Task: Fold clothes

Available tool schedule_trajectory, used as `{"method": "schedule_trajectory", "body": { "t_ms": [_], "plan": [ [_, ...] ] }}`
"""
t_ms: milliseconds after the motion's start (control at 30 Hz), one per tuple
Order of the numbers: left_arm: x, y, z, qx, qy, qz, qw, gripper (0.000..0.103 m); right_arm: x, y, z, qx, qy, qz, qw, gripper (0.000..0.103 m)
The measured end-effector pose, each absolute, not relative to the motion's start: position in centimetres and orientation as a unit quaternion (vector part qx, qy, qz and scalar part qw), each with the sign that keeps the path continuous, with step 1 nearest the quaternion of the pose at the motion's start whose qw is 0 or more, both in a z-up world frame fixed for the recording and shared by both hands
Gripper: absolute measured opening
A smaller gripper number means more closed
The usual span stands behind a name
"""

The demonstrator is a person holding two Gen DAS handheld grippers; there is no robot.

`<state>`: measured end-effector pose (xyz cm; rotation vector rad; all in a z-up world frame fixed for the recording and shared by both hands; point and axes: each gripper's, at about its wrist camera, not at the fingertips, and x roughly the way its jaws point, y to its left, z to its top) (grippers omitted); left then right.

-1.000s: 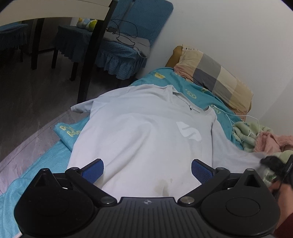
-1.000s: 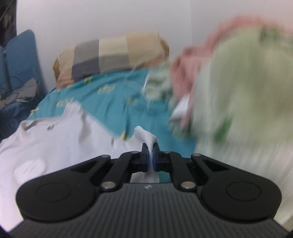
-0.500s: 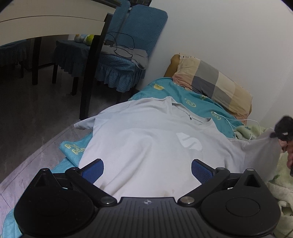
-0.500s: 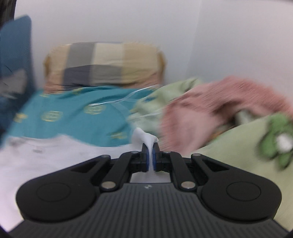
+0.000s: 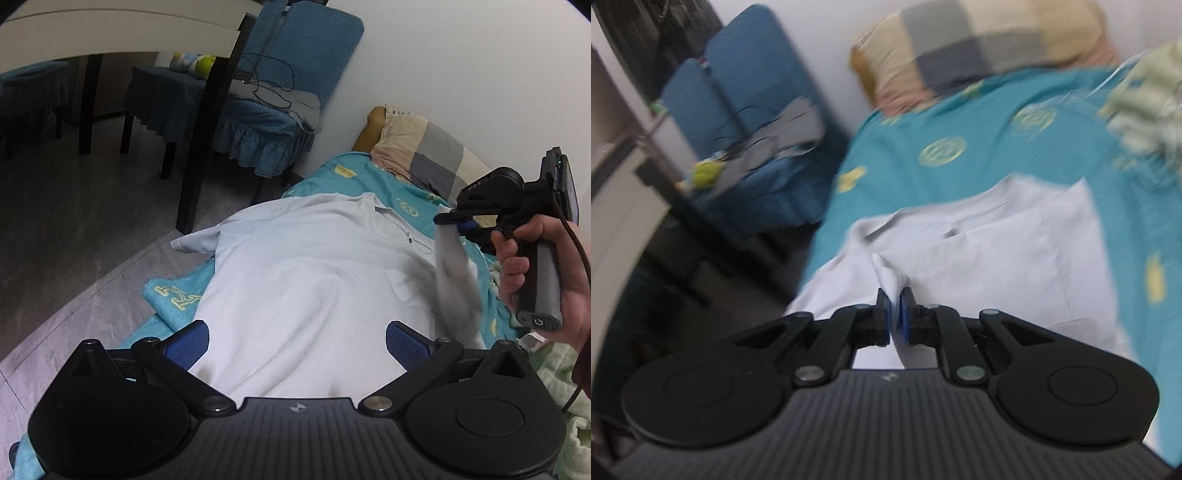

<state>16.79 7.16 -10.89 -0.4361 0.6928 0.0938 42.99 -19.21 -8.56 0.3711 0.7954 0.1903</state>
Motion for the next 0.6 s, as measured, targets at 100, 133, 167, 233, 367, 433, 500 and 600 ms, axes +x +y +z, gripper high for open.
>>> {"method": "schedule_trajectory", "body": {
  "t_ms": [100, 133, 167, 233, 367, 433, 500, 600],
  "plan": [
    [17.2, 7.0, -11.2, -0.211, 0.341, 0.040, 0.915, 0.103, 40.8, -19.6, -7.7, 0.161, 0.372, 0.108, 0.908, 0.058],
    [17.2, 6.9, -11.2, -0.209, 0.341, 0.037, 0.916, 0.103, 40.1, -19.7, -7.4, 0.155, 0.367, 0.113, 0.910, 0.059],
    [17.2, 6.7, -11.2, -0.207, 0.340, 0.032, 0.917, 0.103, 39.4, -19.8, -7.1, 0.149, 0.363, 0.118, 0.912, 0.058],
    [17.0, 6.3, -11.0, -0.206, 0.339, 0.023, 0.918, 0.103, 37.9, -20.1, -6.6, 0.136, 0.354, 0.128, 0.916, 0.057],
    [16.2, 5.4, -10.4, -0.201, 0.335, 0.004, 0.921, 0.103, 29.7, -23.4, -4.7, 0.133, 0.329, 0.121, 0.927, 0.057],
    [15.6, 4.7, -10.0, -0.194, 0.333, -0.005, 0.923, 0.103, 24.7, -25.0, -4.1, 0.139, 0.318, 0.107, 0.932, 0.058],
    [14.7, 3.9, -9.7, -0.185, 0.332, -0.017, 0.925, 0.103, 19.7, -26.8, -4.2, 0.159, 0.308, 0.091, 0.934, 0.058],
    [13.0, 2.4, -9.1, -0.168, 0.336, -0.043, 0.926, 0.103, 12.8, -29.6, -4.9, 0.195, 0.296, 0.065, 0.933, 0.058]
  ]
}}
